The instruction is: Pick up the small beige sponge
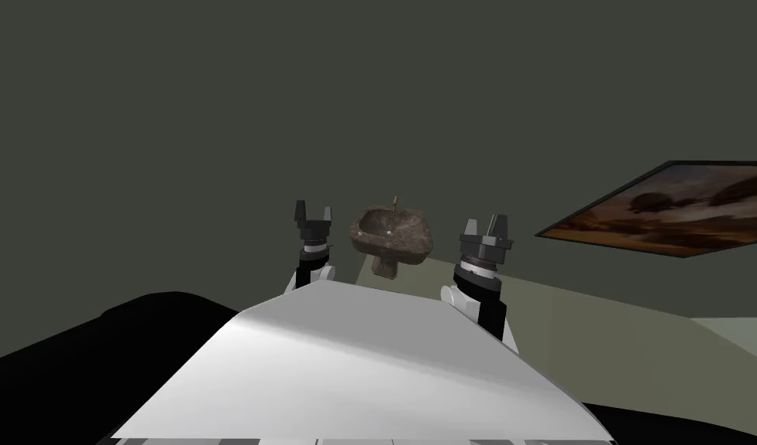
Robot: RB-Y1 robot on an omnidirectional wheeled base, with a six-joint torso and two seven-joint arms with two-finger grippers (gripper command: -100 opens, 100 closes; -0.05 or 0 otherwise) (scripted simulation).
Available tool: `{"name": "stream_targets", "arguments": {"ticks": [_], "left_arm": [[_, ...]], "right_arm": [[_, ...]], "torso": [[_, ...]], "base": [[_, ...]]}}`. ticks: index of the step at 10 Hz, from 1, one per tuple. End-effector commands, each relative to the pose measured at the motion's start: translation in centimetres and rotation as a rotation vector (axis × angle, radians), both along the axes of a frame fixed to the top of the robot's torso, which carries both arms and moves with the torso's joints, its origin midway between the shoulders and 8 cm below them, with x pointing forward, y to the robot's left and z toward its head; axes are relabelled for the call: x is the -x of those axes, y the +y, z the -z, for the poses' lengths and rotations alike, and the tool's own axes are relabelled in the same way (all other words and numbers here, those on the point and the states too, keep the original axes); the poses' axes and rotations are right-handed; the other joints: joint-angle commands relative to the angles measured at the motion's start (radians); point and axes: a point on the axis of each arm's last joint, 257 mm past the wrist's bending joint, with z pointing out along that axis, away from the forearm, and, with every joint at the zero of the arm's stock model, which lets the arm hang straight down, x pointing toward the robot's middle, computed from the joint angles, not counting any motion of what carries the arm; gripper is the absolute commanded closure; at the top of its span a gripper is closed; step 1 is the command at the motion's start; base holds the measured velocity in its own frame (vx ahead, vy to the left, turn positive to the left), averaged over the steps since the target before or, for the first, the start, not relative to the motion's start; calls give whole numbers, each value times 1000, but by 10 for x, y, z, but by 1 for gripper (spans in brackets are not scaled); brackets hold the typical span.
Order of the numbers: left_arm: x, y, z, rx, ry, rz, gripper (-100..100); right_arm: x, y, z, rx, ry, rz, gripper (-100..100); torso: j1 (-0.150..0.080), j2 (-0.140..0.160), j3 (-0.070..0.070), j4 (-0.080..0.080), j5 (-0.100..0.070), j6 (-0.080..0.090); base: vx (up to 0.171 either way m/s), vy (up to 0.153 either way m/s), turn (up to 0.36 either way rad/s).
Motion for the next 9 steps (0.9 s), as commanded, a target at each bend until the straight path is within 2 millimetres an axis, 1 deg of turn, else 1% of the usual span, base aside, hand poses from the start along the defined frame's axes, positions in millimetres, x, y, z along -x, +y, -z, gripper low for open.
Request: {"name": "stream_targets", "arguments": {"ticks": [1,4,9], "left_arm": [[-3,-2,1,-33,18,11,-100],[-9,-1,4,-67,56,15,-100],[-26,10,12,-95,155,-9,-100]], "right_arm": [[0,0,0,0,0,0,0],[0,0,0,0,0,0,0],[0,0,0,0,0,0,0]], "torso": [[0,0,0,0,0,0],[-2,-2,-1,0,0,0],[-4,-3,-2,-1,-1,0]], "base": [[16,-11,162],[35,-40,172],[49,-68,246]]}}
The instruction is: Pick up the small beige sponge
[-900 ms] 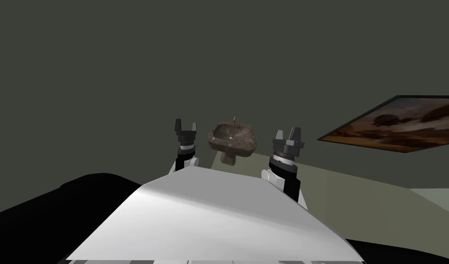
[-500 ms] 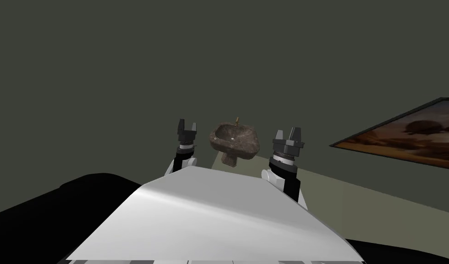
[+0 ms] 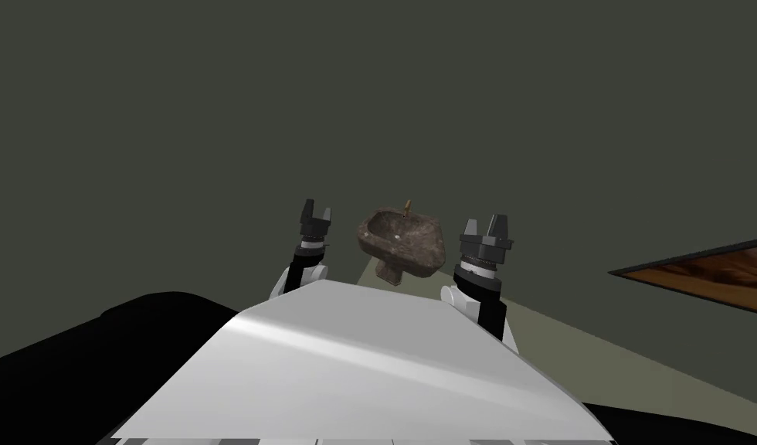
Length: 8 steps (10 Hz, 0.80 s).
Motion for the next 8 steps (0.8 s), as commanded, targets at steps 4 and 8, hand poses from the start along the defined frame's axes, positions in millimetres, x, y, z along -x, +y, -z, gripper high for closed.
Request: {"name": "stream_targets", "arguments": {"ticks": [4,8], "left_arm": [[-15,10,11,-6,89,-30,-100],[-27,19,21,-8,165,-56,-100]], "right_arm": [[0,0,0,0,0,0,0],[0,0,0,0,0,0,0]], "torso": [[2,1,0,0,0,0],[3,2,1,0,1,0]], "base": [[35,-53,144],[20,-49,112]]}}
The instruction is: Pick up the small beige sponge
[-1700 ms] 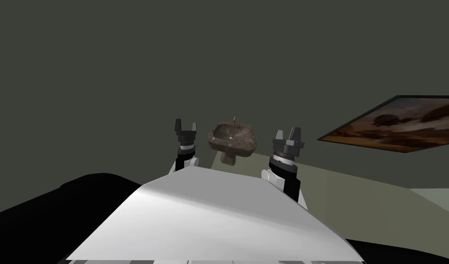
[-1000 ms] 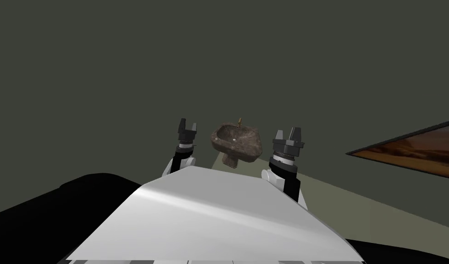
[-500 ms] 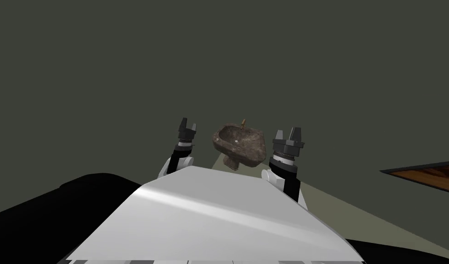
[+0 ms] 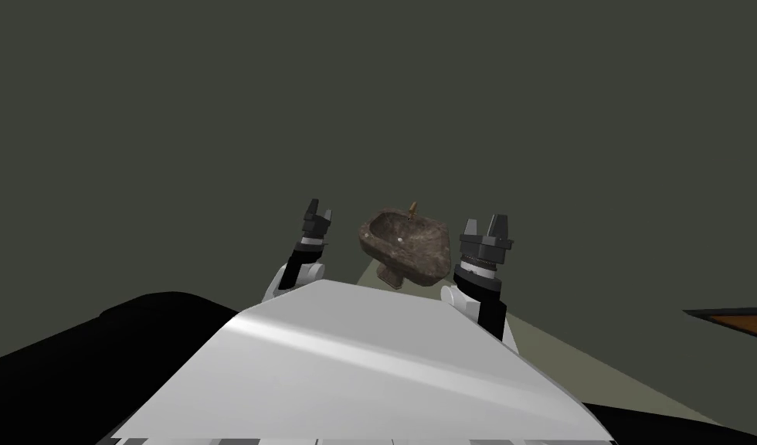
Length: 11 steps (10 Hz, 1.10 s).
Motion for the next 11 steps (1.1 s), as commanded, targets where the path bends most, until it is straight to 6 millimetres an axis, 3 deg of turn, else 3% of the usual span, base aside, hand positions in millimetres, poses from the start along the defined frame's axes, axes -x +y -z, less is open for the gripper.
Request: {"name": "stream_targets", "arguments": {"ticks": [1,11], "left_arm": [[-6,6,6,-2,40,-15,-100],[-30,27,46,-2,257,-78,-100]], "right_arm": [[0,0,0,0,0,0,0],[0,0,0,0,0,0,0]], "torso": [[0,0,0,0,0,0],[1,1,0,0,0,0]], "base": [[14,-57,119],[15,-46,69]]}}
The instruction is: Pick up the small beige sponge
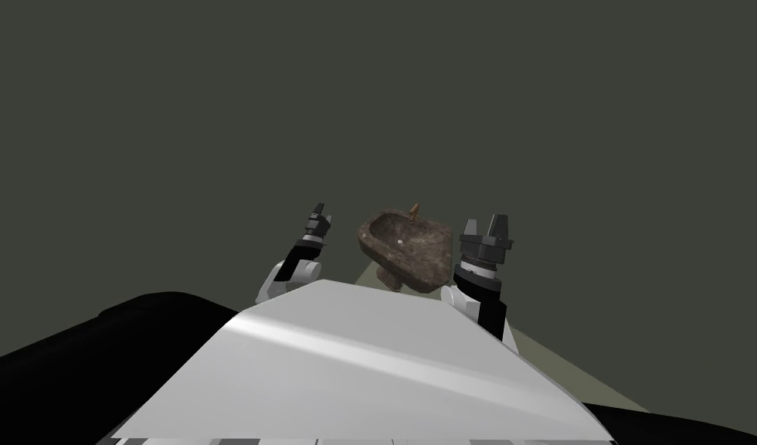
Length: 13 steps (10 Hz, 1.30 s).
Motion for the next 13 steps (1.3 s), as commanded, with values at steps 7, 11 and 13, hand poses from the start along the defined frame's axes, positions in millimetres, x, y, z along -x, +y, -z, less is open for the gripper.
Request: {"name": "stream_targets", "arguments": {"ticks": [7,11,13], "left_arm": [[-12,15,37,-7,179,-45,-100],[-16,22,56,-19,272,-65,-100],[-16,25,67,-13,315,-74,-100]], "right_arm": [[0,0,0,0,0,0,0],[0,0,0,0,0,0,0],[0,0,0,0,0,0,0]], "torso": [[-1,0,0,0,0,0],[0,0,0,0,0,0],[0,0,0,0,0,0]], "base": [[11,-41,21],[4,-34,-12],[6,-26,-5]]}}
